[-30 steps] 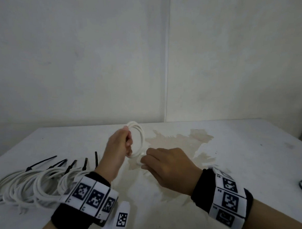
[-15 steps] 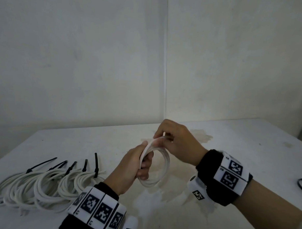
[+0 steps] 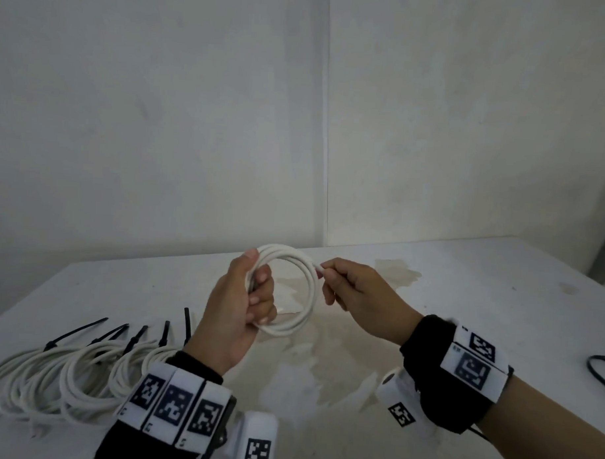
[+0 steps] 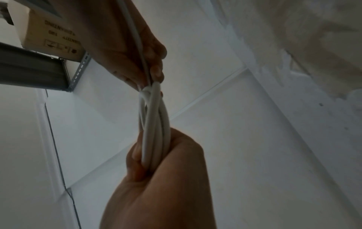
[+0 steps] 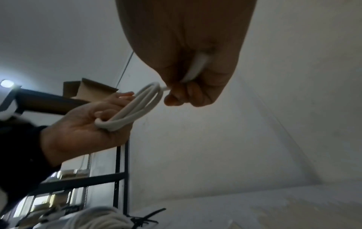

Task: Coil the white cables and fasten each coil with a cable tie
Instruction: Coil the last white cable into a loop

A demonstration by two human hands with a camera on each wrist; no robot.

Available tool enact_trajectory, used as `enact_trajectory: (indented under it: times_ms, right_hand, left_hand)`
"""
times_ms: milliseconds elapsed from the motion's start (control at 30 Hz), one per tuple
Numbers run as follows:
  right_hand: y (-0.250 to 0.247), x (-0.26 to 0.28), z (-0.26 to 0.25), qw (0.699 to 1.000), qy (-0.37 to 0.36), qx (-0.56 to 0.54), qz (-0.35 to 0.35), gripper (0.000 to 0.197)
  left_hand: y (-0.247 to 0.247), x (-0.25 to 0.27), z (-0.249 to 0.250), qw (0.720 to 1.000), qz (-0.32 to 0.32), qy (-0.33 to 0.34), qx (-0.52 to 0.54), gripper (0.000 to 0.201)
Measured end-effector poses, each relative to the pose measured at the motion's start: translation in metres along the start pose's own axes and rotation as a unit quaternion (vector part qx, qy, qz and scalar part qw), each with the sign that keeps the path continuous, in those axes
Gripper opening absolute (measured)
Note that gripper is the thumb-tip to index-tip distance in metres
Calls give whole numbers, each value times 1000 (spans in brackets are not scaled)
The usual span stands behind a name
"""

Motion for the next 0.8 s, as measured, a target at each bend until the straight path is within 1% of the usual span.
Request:
enact_trajectory:
  times_ms: [100,167,233,300,367,433,533,633,700,733,767,800]
  right_hand:
    - [8,1,-3,997,21,-65,-32,24]
    - [13,1,-3,986,39,-156,-33,25]
    - [19,1,-5,971,45,-233,-14,26]
    - [23,4,-9,967,37,-251,20,25]
    - [24,5,-12,971,22,-234,51,22]
    - [21,4,-11,975,17,-209,79,20]
    - [7,1,-10,984,18,-149,100,20]
    - [1,0,-9,995,15,-83,59,20]
    - [6,2,-9,998,16,-53,16,19]
    - [9,3,-10,999,16,-44,2,19]
    - [11,3,-11,999,15,-35,-4,19]
    - [12,4,-12,999,13,-29,-3,19]
  left_hand:
    - [-2,0,-1,1000,3,7,5,44]
    - [-1,-2,-3,1000,7,14,9,44]
    - [-2,-3,-3,999,18,24,11,43]
    - [-3,-4,-4,999,33,37,8,43]
    - [-3,-4,-9,998,51,44,5,43]
    - [-2,-3,-16,998,54,42,5,43]
    - [0,-2,-24,1000,8,12,5,43]
    - [-2,-2,-23,997,-45,-57,-27,44]
    - [-2,-2,-24,993,-64,-96,-39,56]
    - [-1,-2,-25,991,-67,-107,-52,62]
    - [2,-1,-26,989,-64,-109,-71,64]
    - [5,0,-27,989,-53,-100,-95,60]
Point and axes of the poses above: each hand's wrist, its own x-axis away from the middle knuckle, its own y-axis out of the palm, z = x × y, the point moved 8 cm from there along -x, towards the middle knuckle, and after that the axes turned 7 degrees about -z, right-handed, at the moved point
